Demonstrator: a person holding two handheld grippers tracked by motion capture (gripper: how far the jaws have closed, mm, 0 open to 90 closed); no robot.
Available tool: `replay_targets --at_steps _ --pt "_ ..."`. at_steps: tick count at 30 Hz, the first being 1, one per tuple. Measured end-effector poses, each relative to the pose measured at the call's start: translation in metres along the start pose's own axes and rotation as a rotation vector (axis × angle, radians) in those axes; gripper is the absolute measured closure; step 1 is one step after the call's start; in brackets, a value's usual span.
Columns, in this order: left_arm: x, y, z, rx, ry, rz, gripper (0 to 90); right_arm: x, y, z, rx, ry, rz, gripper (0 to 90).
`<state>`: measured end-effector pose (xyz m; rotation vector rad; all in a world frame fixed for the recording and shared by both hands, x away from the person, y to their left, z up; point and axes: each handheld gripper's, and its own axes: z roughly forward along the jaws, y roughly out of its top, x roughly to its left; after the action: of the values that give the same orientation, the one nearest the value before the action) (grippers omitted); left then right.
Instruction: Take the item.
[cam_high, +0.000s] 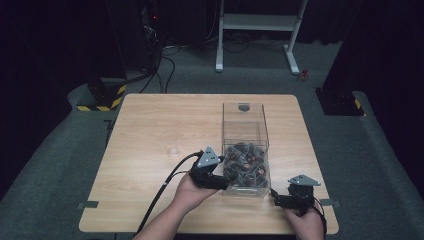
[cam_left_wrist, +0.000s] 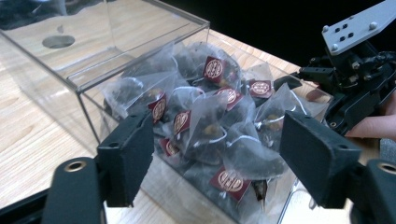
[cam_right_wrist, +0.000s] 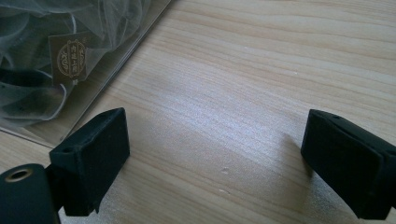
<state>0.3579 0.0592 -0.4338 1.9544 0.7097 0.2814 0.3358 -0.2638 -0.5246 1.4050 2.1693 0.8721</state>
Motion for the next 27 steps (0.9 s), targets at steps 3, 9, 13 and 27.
replay_targets --at_steps 3,9,13,27 --pt "0.001 0.001 0.003 -0.005 0.001 0.0 31.7 0.0 0.0 0.0 0.0 0.0 0.0 7.7" --pt "0.002 0.004 0.005 -0.014 0.01 0.008 44.2 0.0 0.0 0.0 0.0 0.0 0.0 7.7" --pt "0.005 0.005 0.007 -0.015 -0.001 0.009 54.4 0.0 0.0 0.0 0.0 0.0 0.0 7.7" --pt "0.006 0.003 0.013 -0.023 0.005 0.013 80.1 0.0 0.0 0.0 0.0 0.001 -0.001 7.8"
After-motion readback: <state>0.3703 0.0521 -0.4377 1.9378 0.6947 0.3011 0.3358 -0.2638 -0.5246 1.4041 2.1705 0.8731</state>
